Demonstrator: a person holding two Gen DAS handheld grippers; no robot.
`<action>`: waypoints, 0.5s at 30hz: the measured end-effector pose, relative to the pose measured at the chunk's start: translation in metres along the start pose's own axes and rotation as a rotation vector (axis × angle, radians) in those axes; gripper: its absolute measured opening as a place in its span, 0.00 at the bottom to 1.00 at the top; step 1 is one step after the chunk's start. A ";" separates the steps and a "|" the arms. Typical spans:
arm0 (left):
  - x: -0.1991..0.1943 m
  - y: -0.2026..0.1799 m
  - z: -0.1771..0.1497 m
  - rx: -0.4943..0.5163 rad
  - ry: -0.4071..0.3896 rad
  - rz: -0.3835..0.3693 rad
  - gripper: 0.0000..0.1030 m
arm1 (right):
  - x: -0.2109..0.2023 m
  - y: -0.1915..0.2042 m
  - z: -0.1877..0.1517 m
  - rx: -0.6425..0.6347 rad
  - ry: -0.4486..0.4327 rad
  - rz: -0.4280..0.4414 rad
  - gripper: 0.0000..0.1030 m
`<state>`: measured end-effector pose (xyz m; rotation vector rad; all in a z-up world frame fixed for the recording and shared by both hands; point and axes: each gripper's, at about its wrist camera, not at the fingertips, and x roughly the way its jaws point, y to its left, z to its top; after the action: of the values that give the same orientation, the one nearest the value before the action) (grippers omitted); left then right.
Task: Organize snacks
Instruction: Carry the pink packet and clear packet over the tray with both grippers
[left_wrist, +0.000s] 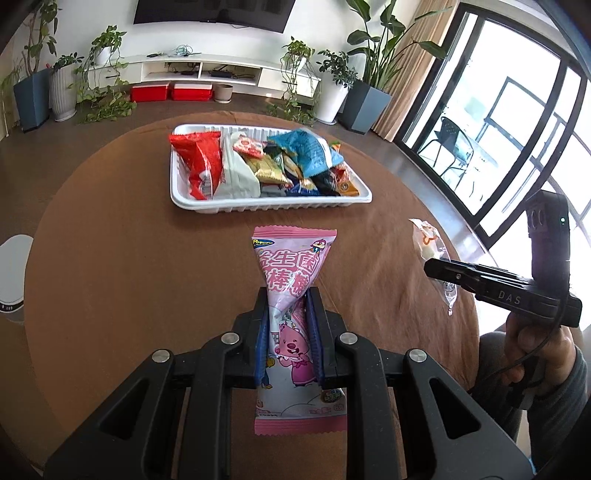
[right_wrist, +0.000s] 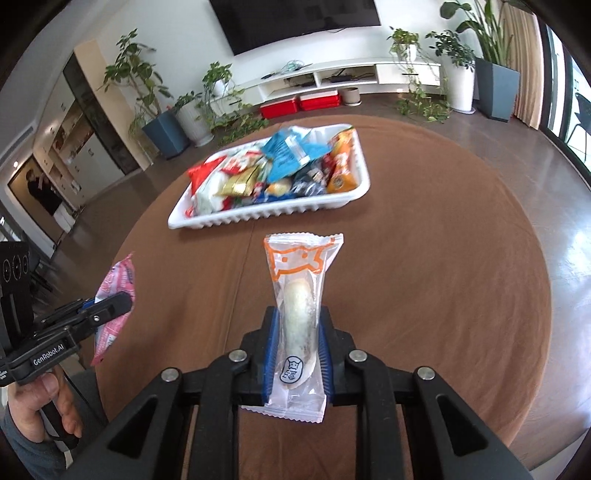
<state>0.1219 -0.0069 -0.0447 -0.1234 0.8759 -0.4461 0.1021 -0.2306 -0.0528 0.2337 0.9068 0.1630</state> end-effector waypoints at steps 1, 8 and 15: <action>-0.002 0.001 0.007 0.001 -0.009 0.000 0.16 | -0.004 -0.005 0.006 0.009 -0.012 -0.003 0.21; -0.008 -0.001 0.066 0.039 -0.069 0.014 0.16 | -0.024 -0.014 0.050 0.005 -0.085 -0.015 0.21; 0.004 0.001 0.128 0.055 -0.095 0.023 0.17 | -0.029 0.015 0.106 -0.069 -0.147 0.029 0.21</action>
<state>0.2224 -0.0172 0.0337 -0.0829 0.7708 -0.4389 0.1683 -0.2367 0.0367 0.1920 0.7511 0.2015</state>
